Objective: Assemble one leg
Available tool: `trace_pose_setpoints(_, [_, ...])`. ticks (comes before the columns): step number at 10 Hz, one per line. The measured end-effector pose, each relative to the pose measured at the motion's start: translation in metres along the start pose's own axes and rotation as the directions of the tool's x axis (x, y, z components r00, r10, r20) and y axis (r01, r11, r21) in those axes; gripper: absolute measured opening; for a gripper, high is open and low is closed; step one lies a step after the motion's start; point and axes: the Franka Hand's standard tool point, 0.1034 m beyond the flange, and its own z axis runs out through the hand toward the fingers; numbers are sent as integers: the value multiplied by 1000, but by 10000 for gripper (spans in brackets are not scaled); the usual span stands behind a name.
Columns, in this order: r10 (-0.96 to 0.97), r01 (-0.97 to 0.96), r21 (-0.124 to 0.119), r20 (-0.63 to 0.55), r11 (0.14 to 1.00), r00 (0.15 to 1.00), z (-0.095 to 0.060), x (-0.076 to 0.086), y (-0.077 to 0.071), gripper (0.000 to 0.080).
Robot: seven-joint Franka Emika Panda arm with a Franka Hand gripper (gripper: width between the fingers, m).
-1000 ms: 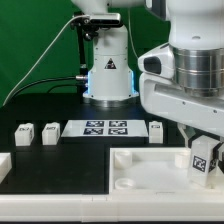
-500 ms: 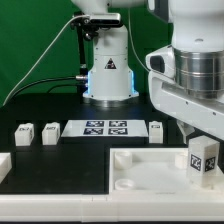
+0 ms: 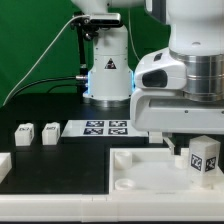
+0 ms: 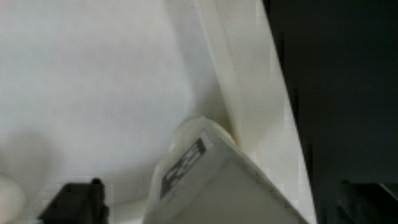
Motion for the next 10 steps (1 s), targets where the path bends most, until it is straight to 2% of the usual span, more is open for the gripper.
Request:
trace_pose_setpoints(2, [-253,251,-42,-39,967,967,-4,4,-4,649])
trace_pose_setpoints(4, [-440,438,-58,-56,897,896,0,-2,-1,649])
trace_pose_setpoints(7, [-461,458,-57,-51,887,886,2,-3,0,646])
trace_pose_setpoints(8, [-461,458,-57,-51,887,886,2,-3,0,469])
trace_pose_setpoints(9, [-461,458,-57,-51,887,886,3,-3,0,469])
trace_pose_setpoints(10, [-460,458,-57,-51,887,886,3,-3,0,331])
